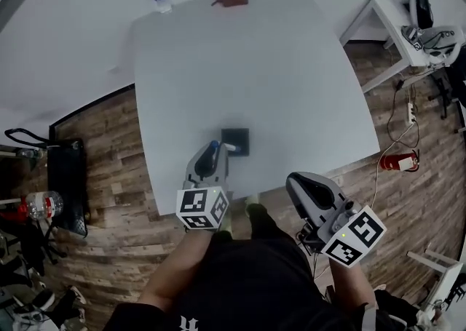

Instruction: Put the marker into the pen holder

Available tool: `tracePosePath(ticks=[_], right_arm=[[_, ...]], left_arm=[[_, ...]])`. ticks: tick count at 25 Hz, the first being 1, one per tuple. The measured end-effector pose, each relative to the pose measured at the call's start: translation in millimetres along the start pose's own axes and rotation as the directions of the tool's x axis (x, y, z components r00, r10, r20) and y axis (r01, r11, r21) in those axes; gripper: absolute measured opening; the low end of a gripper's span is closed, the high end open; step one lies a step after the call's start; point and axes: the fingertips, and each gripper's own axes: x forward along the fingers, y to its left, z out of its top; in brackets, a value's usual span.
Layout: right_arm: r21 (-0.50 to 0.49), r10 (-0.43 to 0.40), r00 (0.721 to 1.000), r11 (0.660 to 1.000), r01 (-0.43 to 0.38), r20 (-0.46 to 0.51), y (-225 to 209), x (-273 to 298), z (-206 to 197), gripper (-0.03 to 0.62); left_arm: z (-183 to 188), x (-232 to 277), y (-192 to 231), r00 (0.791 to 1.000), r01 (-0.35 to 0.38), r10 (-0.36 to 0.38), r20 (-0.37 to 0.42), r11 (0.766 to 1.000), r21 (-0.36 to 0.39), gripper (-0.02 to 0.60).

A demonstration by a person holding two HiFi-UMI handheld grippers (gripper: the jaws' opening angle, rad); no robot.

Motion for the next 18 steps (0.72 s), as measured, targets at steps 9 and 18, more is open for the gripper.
tracePosePath(ticks=[9,18], right_arm=[[0.049,0.045,0.996,0.998,-0.042,-0.077,-47.4,26.0,0.6,0.017],[0.076,0.080,0.990,0.995,-0.071,-0.116,-64.8,38.5,-5.1,0.015]], left_arm=[[-55.5,38.3,15.0,0.988,-0.096,0.089,-0.123,0.994,-0.051,0.067],[-88.0,45.7,20.6,0.970,-0.143,0.125,-0.207,0.987,-0.076,0.072]])
